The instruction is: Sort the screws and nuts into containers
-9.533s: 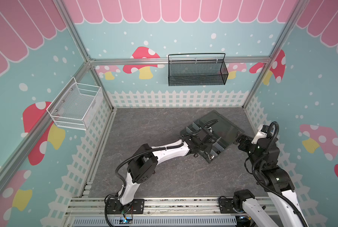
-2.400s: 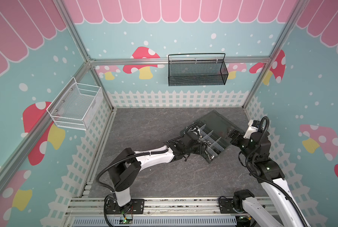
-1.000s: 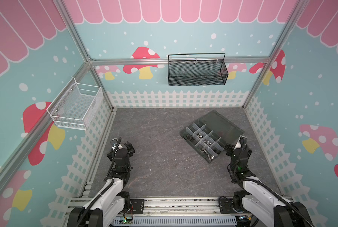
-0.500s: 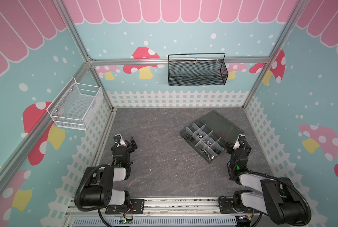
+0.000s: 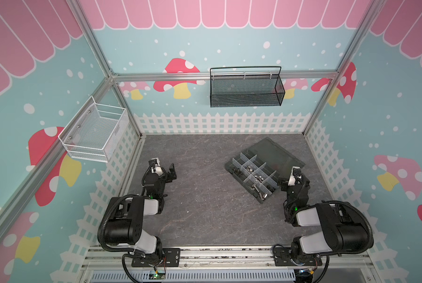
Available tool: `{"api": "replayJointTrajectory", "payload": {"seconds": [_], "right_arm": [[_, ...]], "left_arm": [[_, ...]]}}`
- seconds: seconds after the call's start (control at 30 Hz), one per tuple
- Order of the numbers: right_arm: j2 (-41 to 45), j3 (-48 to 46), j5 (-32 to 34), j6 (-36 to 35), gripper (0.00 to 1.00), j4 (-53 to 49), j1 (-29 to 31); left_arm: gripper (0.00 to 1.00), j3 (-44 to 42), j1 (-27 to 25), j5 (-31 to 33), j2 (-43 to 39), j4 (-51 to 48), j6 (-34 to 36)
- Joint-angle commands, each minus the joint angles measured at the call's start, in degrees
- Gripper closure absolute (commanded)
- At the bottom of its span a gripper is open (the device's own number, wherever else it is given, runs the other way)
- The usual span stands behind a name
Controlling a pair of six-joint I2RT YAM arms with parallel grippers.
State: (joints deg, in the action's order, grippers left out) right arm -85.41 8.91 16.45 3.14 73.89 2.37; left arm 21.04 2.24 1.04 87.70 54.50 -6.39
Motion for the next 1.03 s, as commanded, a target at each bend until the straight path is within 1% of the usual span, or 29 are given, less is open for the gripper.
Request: {"api": "replayJointTrajectory", "payload": {"seconds": [0.0, 0.03, 0.07, 0.1, 0.17, 0.2, 1.0], "right_arm": [[-1.4, 2.0, -6.2, -2.8, 0.02, 1.6, -0.8], [-1.2, 2.6, -8.1, -2.8, 0.02, 0.4, -1.4], [-2.3, 2.6, -9.4, -3.0, 0.02, 2.3, -1.9], [-1.8, 2.7, -10.5, -2.7, 0.02, 0.7, -2.3], [-1.9, 3.5, -17.1, -3.5, 0.02, -0.3, -3.6], [-2.0, 3.6, -17.8, -3.6, 0.02, -0.4, -3.7], [-1.7, 3.6, -18.2, -3.7, 0.02, -0.9, -4.0]], "left_arm": [[0.0, 1.1, -0.8, 0.8, 0.3, -3.5, 2.4], [0.0, 0.9, -0.9, 0.9, 0.4, -3.0, 2.4], [0.0, 1.1, -0.8, 0.8, 0.1, -3.9, 2.5], [0.0, 1.0, -0.9, 0.9, 0.1, -3.7, 2.5], [0.0, 0.8, -0.9, 0.9, 0.1, -3.1, 2.5], [0.0, 0.9, -1.0, 0.9, 0.1, -3.4, 2.5], [0.0, 1.3, -1.6, 0.8, 0.2, -4.2, 3.5]]}}
